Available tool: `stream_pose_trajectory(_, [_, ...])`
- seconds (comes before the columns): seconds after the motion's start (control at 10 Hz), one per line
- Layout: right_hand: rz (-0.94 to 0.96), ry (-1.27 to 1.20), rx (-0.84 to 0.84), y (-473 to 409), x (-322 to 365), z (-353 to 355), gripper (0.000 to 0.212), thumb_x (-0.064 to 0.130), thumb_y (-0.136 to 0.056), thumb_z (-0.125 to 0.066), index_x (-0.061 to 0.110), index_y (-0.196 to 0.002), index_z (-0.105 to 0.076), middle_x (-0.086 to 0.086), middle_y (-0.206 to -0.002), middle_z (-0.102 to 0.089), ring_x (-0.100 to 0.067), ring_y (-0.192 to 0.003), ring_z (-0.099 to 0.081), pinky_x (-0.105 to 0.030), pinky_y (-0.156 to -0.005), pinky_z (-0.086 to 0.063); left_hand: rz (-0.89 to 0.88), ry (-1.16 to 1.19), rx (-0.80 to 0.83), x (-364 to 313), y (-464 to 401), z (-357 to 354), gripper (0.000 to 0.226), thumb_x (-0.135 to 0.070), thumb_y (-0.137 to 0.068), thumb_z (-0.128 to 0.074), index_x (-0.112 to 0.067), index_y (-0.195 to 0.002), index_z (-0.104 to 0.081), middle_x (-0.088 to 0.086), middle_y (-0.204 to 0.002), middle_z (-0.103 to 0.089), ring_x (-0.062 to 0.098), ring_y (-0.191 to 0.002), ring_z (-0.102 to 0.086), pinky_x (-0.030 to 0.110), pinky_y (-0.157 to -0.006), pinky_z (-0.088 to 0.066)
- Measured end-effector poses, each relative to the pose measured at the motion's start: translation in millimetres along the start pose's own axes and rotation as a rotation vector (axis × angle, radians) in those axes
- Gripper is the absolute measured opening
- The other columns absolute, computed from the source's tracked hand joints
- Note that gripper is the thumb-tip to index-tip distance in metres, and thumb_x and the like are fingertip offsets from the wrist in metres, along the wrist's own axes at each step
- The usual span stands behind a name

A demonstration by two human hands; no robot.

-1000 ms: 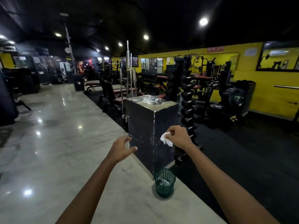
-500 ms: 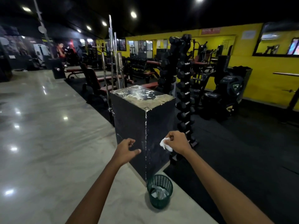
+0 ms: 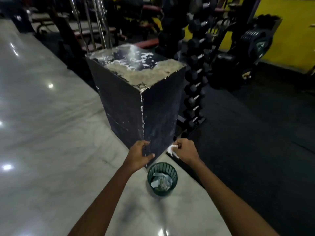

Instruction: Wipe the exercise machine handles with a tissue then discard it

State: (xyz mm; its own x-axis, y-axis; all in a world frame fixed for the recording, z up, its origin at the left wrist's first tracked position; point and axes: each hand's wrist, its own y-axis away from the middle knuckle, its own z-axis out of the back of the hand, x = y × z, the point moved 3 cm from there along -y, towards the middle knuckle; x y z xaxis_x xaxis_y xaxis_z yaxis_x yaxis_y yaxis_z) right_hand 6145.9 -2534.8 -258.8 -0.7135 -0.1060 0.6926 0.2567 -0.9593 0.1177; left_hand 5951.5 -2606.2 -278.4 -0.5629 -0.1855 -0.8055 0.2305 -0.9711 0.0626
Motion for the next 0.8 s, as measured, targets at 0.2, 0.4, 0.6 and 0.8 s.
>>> stream_pose_trajectory(0.2, [-0.079, 0.027, 0.054, -84.3, -83.6, -70.3, 0.008, 0.021, -0.083, -0.061, 0.015, -0.077, -0.062, -0.003, -0.077, -0.066, -0.02, -0.075, -0.063, -0.03, -0.062, -0.045, 0.075, 0.041, 0.015, 74.7, -71.4, -70.6, 0.053, -0.015, -0.074, -0.08, -0.009, -0.122, -0.059, 0.007, -0.12, -0.057, 0.018, -0.111, -0.057, 0.027, -0.094, -0.047])
stream_pose_trajectory(0.4, [-0.181, 0.019, 0.074, -130.7, -159.2, -135.6, 0.007, 0.013, -0.081, -0.061, 0.007, -0.079, -0.065, -0.01, -0.082, -0.069, -0.025, -0.08, -0.065, -0.029, -0.067, -0.047, 0.139, 0.026, 0.056, 140.0, -104.7, -122.6, 0.057, -0.03, -0.07, -0.079, -0.011, -0.12, -0.059, 0.004, -0.115, -0.059, 0.017, -0.107, -0.056, 0.032, -0.092, -0.048])
stream_pose_trajectory(0.6, [-0.184, 0.055, 0.214, -151.9, -213.2, -195.0, 0.014, 0.007, -0.076, -0.065, 0.006, -0.09, -0.066, -0.013, -0.093, -0.069, -0.027, -0.088, -0.065, -0.031, -0.076, -0.051, 0.174, -0.067, 0.14, 188.4, -129.4, -155.4, 0.069, -0.048, -0.065, -0.065, -0.012, -0.123, -0.056, 0.0, -0.117, -0.056, 0.011, -0.107, -0.052, 0.018, -0.086, -0.037])
stream_pose_trajectory(0.8, [-0.17, 0.057, 0.218, -161.5, -232.2, -203.8, 0.018, 0.002, -0.075, -0.067, 0.002, -0.093, -0.065, -0.015, -0.091, -0.069, -0.028, -0.085, -0.066, -0.034, -0.079, -0.054, 0.187, -0.091, 0.147, 211.0, -138.4, -162.5, 0.064, -0.037, -0.069, -0.069, -0.009, -0.125, -0.055, 0.007, -0.121, -0.057, 0.018, -0.113, -0.053, 0.022, -0.091, -0.039])
